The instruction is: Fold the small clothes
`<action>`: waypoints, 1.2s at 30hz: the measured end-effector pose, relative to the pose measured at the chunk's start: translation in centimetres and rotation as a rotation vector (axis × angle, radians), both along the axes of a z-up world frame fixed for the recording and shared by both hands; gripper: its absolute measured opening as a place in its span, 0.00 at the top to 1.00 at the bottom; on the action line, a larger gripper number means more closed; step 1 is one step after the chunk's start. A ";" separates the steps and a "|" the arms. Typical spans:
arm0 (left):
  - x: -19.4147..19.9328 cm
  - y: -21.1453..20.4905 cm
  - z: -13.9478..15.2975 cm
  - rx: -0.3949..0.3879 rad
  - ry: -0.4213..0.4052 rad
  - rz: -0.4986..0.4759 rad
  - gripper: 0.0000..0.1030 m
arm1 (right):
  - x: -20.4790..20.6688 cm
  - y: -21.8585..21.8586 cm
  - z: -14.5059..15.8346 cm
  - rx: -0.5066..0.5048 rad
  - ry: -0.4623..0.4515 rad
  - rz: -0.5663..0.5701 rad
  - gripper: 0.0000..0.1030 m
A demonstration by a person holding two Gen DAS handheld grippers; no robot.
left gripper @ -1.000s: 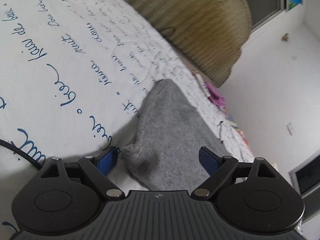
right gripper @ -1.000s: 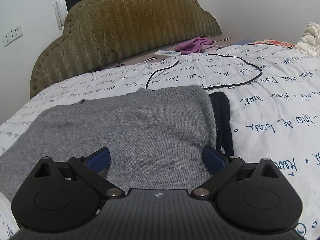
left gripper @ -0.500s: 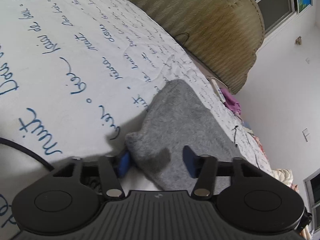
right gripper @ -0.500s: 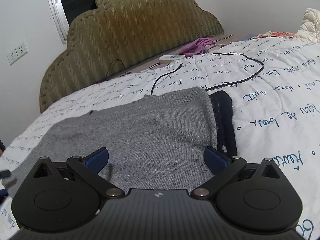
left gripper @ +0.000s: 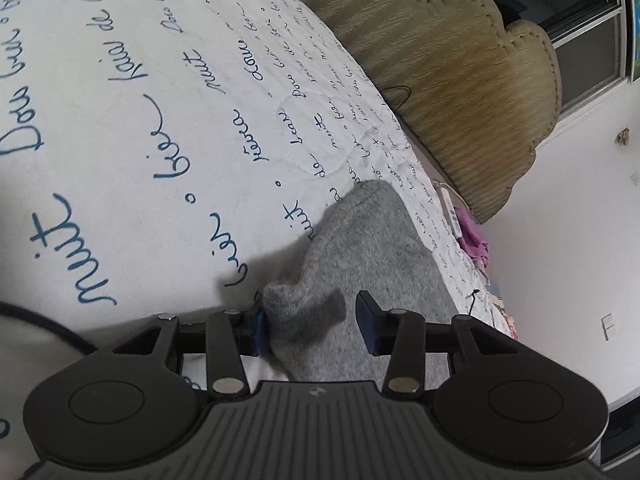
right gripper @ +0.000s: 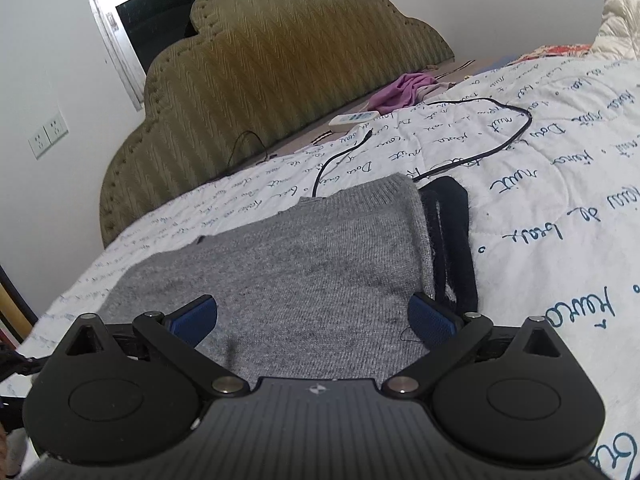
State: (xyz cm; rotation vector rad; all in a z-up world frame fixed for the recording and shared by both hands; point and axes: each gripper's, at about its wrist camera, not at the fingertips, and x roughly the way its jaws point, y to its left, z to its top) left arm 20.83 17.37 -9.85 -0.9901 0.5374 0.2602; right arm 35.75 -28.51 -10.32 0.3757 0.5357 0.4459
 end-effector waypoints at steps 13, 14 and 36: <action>0.4 -9.3 3.4 0.656 -0.083 -0.173 0.91 | 1.2 4.4 4.3 -0.102 0.124 -0.027 0.08; 0.5 -9.9 3.2 0.670 -0.086 -0.200 0.91 | 1.4 5.6 5.3 -0.052 0.132 0.020 0.08; 1.0 -9.7 1.4 0.602 -0.097 -0.289 0.91 | 9.5 41.3 5.3 -0.660 0.355 0.563 0.35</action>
